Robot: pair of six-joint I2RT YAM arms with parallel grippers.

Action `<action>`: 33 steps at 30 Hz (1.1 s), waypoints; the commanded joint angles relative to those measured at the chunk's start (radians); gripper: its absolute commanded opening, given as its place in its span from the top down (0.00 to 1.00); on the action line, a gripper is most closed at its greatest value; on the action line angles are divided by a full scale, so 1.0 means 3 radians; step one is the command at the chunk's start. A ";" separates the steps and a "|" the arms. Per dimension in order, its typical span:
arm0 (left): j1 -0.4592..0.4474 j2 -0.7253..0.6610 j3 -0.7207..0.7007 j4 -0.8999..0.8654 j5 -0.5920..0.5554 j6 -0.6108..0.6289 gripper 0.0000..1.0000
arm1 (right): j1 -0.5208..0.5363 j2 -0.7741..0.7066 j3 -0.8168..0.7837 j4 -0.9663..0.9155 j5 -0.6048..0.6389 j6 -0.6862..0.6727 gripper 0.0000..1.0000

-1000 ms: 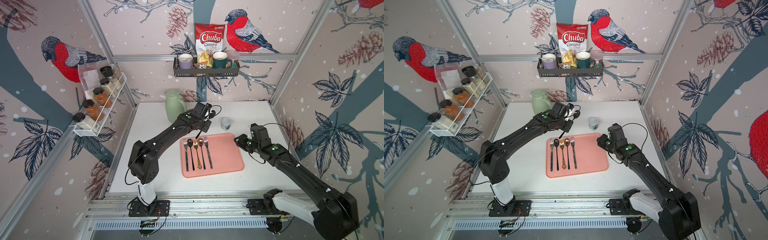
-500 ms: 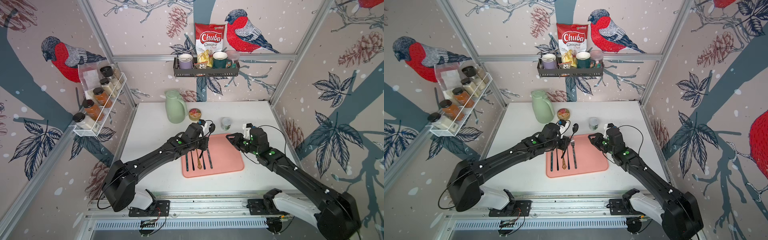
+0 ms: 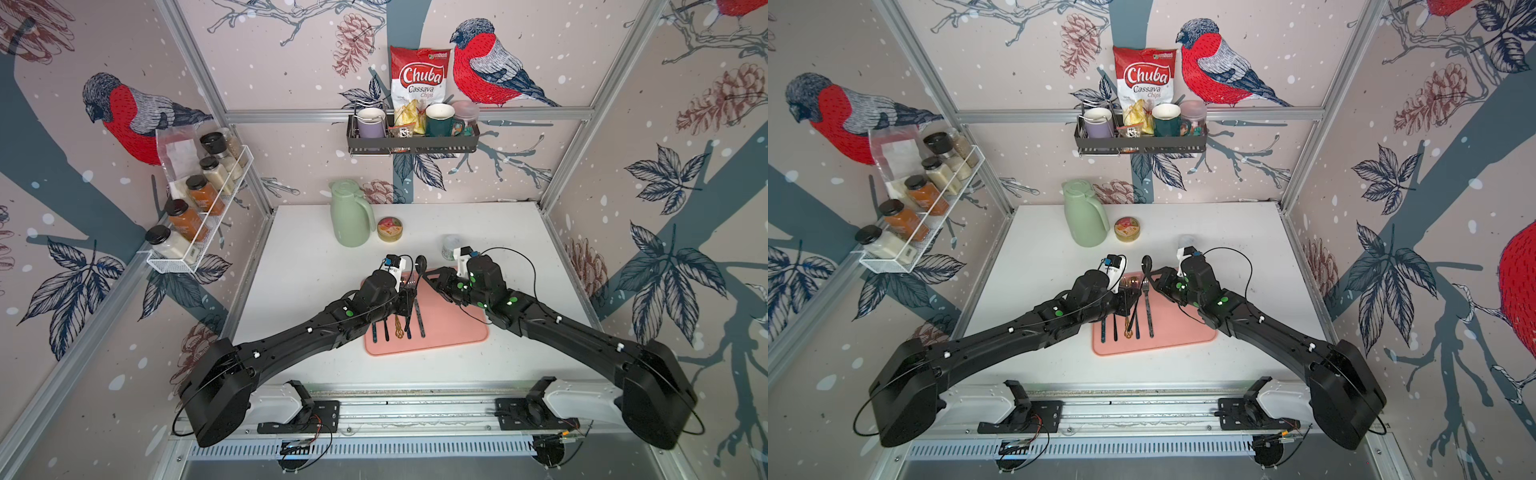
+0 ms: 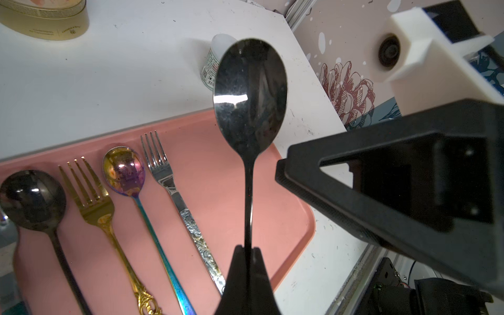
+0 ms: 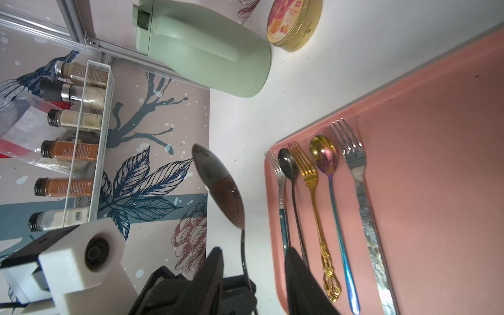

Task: Set the spoon and fork side by side
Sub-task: Place the spoon on the tray.

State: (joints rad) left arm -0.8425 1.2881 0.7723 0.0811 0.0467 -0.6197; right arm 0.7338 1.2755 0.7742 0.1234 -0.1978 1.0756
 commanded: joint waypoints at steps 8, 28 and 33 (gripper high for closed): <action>-0.0048 0.0103 -0.0002 0.0430 -0.0002 -0.0171 0.99 | 0.0061 0.0142 0.0106 0.0144 0.0013 -0.0044 0.64; -0.0223 -0.0332 0.0479 -0.0625 -0.0169 0.0571 0.31 | -0.0417 -0.0040 0.0174 -0.0232 -0.0987 -0.0769 1.00; 0.0315 -0.0694 0.0617 -0.0814 0.0485 0.0831 0.29 | -0.0482 -0.0258 0.0060 -0.0320 -0.1557 -0.1272 1.00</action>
State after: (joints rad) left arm -0.8120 1.1065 0.9436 -0.0803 0.0582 -0.4568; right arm 0.5865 1.2247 0.8062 0.0441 -0.5037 0.8341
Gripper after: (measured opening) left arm 0.718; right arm 0.060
